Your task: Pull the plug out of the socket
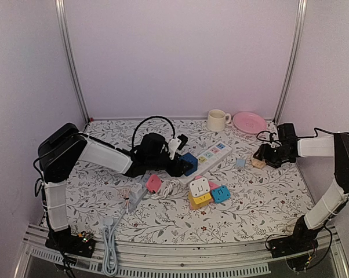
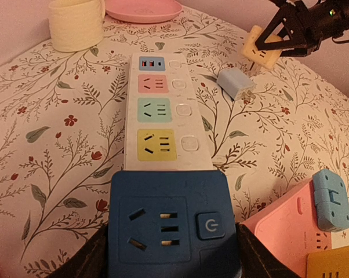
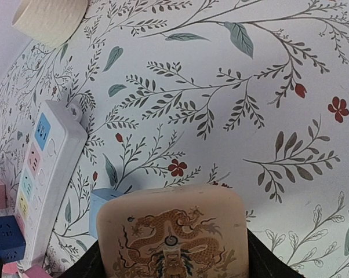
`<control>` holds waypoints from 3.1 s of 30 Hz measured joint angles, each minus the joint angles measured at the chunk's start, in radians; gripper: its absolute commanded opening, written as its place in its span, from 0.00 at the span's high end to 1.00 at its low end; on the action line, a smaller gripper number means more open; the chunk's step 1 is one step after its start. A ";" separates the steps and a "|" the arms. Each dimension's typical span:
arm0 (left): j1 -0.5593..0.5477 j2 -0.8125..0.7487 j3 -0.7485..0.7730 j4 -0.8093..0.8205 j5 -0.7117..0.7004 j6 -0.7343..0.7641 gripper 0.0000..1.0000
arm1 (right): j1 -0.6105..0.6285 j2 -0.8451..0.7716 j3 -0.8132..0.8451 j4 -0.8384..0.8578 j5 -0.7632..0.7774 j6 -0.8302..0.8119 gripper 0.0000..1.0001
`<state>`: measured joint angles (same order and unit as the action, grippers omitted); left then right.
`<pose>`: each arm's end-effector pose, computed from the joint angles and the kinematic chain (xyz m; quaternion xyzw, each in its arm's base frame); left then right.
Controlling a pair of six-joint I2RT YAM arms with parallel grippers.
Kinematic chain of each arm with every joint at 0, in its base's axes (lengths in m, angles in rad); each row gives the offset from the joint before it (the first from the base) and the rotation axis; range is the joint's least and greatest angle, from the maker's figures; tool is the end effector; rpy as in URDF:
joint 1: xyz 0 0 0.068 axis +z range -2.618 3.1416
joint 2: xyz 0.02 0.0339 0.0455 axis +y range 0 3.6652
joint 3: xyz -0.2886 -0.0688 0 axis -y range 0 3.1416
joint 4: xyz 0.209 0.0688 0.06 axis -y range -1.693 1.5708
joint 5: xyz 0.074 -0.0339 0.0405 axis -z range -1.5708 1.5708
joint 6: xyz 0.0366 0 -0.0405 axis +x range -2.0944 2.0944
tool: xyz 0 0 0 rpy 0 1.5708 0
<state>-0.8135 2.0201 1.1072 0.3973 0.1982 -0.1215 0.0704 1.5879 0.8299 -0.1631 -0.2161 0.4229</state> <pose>0.2807 -0.3074 0.1906 0.3384 0.7919 -0.3021 0.4087 0.2831 0.0278 0.2146 0.1313 0.9336 0.1766 0.2827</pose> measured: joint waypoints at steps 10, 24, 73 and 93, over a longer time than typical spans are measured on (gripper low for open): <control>0.000 0.000 0.010 -0.018 0.001 -0.001 1.00 | -0.005 -0.039 0.000 -0.002 0.040 -0.005 0.13; 0.000 0.000 0.026 -0.044 0.002 0.000 1.00 | -0.005 -0.138 0.077 -0.124 0.183 -0.058 0.14; -0.005 -0.024 0.058 -0.118 -0.003 -0.069 1.00 | 0.457 0.458 0.340 0.307 -0.193 0.191 0.97; 0.019 -0.084 0.148 -0.355 0.011 -0.097 1.00 | 0.465 0.457 0.320 0.389 -0.185 0.191 0.97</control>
<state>-0.7944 1.9358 1.2552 0.0422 0.2092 -0.2188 0.5354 2.0453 1.1503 0.2264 -0.4015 0.6140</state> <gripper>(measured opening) 0.625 0.033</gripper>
